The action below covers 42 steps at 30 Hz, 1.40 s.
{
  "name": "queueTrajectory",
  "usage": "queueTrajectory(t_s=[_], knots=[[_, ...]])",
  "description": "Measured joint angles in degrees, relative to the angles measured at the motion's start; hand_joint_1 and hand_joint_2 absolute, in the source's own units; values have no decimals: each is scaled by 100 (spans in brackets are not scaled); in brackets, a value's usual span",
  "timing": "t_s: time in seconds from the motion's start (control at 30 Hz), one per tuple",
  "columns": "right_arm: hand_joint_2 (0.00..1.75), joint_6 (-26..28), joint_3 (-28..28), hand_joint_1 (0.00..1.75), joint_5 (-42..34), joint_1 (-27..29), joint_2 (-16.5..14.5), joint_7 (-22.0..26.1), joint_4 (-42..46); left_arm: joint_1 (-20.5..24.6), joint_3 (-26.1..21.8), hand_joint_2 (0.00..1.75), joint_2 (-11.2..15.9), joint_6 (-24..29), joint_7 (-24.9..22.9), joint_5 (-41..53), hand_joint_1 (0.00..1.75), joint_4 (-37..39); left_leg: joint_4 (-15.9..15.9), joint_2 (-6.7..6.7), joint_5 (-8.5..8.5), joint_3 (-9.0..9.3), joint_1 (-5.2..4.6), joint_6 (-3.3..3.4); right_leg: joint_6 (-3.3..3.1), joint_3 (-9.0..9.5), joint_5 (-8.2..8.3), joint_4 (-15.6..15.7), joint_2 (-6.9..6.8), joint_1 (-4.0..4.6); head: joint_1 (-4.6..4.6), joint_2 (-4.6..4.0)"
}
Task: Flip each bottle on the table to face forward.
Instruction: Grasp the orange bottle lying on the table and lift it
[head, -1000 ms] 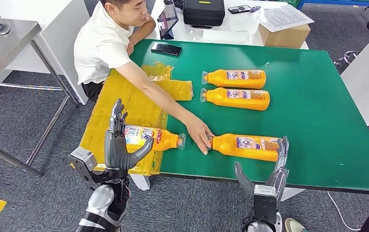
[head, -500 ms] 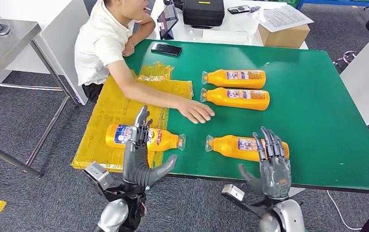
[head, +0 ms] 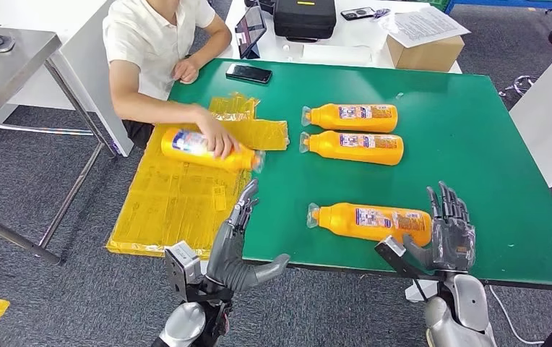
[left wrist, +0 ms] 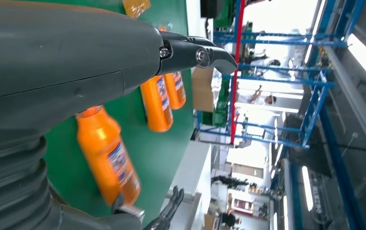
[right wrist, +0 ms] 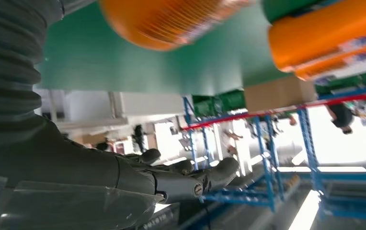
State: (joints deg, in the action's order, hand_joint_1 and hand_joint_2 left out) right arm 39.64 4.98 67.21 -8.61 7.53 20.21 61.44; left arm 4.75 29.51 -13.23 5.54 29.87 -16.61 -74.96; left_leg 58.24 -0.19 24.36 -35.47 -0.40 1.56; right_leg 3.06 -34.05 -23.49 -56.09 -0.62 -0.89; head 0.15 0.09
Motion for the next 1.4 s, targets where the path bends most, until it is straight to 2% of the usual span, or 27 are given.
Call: queueTrajectory(t_s=[0.17,0.53,1.03,1.4], knots=[[175,-131,-265,0,-330,-247,287,-41,-656,12,34,175,7,-110,-56,30,0,74,0,-1,0,0,-1,1,0,1,1,0,-1,-1,1,0],[175,-703,-781,0,-978,-363,496,147,-1028,30,169,175,14,-137,-308,95,0,104,0,-1,0,-1,0,0,0,0,0,-1,-1,0,-1,0],[175,-799,-1439,0,-638,-641,751,-21,-1278,45,285,175,40,-163,-317,122,0,98,0,1,-1,1,0,1,0,1,1,0,0,0,-1,0],[175,-1610,-1935,3,-498,-1265,814,-420,-1725,122,347,175,40,-334,-432,-8,0,100,0,7,-3,12,0,4,1,8,4,0,6,0,0,0]])
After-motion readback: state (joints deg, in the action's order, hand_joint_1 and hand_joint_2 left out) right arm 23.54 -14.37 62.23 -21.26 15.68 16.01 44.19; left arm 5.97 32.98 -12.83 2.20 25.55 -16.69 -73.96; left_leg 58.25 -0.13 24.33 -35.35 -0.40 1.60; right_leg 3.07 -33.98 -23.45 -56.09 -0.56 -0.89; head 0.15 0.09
